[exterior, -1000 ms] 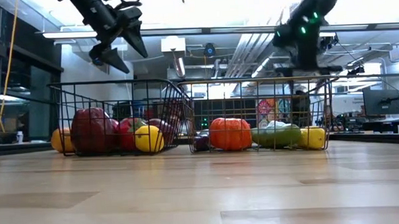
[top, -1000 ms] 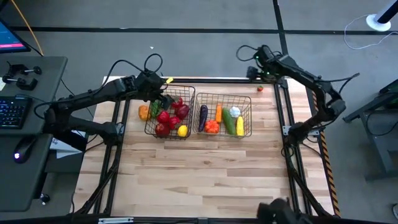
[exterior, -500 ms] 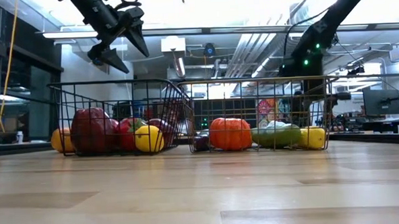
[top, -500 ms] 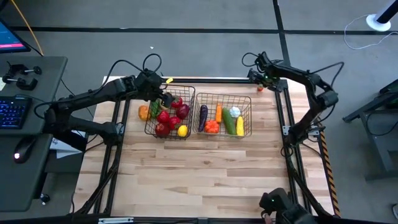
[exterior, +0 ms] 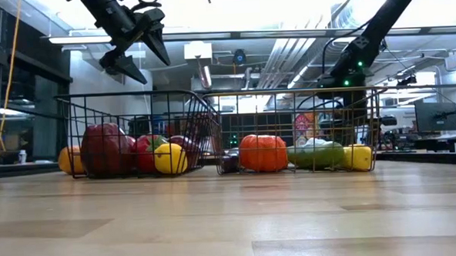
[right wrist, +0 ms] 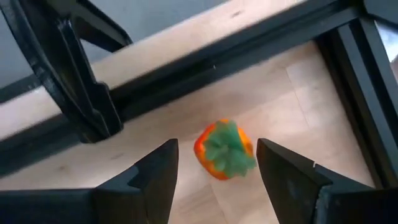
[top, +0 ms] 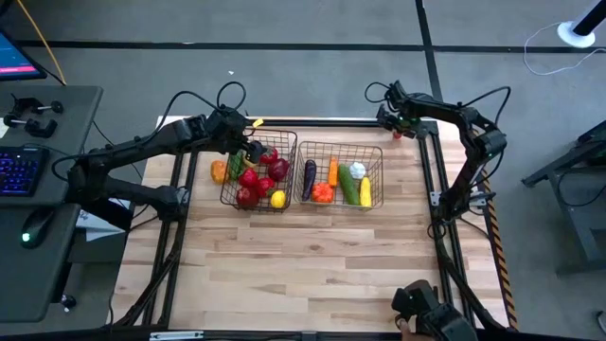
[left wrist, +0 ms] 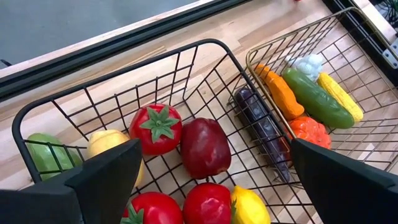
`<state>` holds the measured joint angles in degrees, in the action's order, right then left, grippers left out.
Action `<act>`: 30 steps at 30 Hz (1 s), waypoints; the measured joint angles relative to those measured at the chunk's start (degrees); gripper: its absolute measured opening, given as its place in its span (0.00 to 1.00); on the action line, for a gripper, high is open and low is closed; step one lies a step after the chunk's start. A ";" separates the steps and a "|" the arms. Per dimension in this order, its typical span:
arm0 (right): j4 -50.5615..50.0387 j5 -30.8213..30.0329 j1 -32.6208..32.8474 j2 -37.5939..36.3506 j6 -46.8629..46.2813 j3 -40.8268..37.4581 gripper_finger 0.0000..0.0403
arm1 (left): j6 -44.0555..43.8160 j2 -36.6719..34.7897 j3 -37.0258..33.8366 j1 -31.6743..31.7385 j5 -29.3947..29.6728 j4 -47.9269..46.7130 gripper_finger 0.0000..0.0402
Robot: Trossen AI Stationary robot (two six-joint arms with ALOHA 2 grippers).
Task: Sort produce into baskets
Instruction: Put the strawberry into the right wire basket
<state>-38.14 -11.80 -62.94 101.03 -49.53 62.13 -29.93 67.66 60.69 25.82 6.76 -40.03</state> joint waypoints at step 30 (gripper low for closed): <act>-1.73 1.39 0.14 2.07 9.78 0.75 0.18 | 0.07 0.07 0.04 0.00 -0.24 -0.32 0.99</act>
<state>-39.87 -10.40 -62.81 103.10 -39.76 62.88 -29.87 67.72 60.73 25.82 6.52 -40.35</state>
